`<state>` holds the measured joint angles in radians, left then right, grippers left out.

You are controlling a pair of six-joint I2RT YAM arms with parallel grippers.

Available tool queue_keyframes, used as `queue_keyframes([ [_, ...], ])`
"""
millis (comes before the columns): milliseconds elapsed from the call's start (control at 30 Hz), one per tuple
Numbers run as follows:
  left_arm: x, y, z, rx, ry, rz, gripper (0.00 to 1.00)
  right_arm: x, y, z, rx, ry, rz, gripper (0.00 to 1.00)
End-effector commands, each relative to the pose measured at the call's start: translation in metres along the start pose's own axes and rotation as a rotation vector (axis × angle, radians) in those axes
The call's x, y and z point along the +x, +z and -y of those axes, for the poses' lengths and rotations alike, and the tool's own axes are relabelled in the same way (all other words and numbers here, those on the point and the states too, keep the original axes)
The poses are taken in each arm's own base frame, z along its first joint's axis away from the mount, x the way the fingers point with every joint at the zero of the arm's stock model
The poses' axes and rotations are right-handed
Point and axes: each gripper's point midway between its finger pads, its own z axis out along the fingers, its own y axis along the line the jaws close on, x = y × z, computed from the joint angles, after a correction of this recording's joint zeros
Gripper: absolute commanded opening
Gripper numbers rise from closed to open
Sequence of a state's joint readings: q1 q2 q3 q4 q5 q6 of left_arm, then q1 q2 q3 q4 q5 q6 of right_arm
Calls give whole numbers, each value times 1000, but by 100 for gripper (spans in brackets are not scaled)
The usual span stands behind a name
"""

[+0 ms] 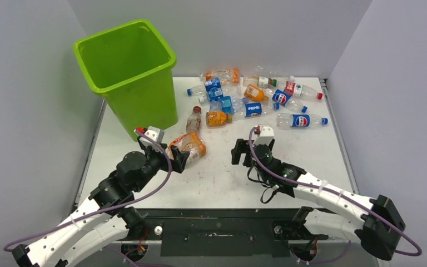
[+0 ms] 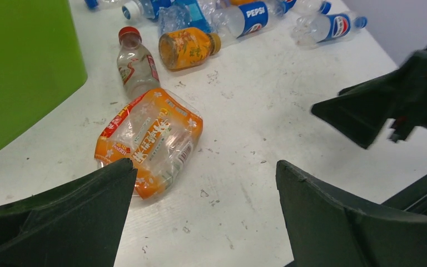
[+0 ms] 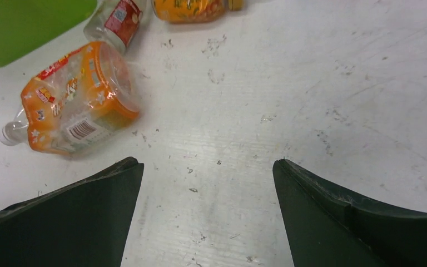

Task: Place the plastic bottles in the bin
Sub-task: Move the plastic bottle to the corner of the board.

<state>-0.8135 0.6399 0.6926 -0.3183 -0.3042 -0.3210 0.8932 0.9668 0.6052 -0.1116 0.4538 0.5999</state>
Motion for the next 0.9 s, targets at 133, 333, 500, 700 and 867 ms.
queue_keyframes([
  [133, -11, -15, -2, 21, -74, 101, 96, 20, 55, -76, -313, 97, -161, 90],
  [333, -11, -22, -21, -68, -84, 112, 96, 21, 86, -114, -393, 170, -156, 90],
  [500, -13, -27, -27, -94, -93, 137, 96, 22, 118, -133, -369, 154, -148, 90],
  [700, -13, -29, -29, -98, -100, 149, 96, 22, 158, -143, -355, 145, -154, 90],
  [867, -10, -27, -29, -100, -97, 132, 96, 36, 181, -150, -338, 124, -203, 96],
])
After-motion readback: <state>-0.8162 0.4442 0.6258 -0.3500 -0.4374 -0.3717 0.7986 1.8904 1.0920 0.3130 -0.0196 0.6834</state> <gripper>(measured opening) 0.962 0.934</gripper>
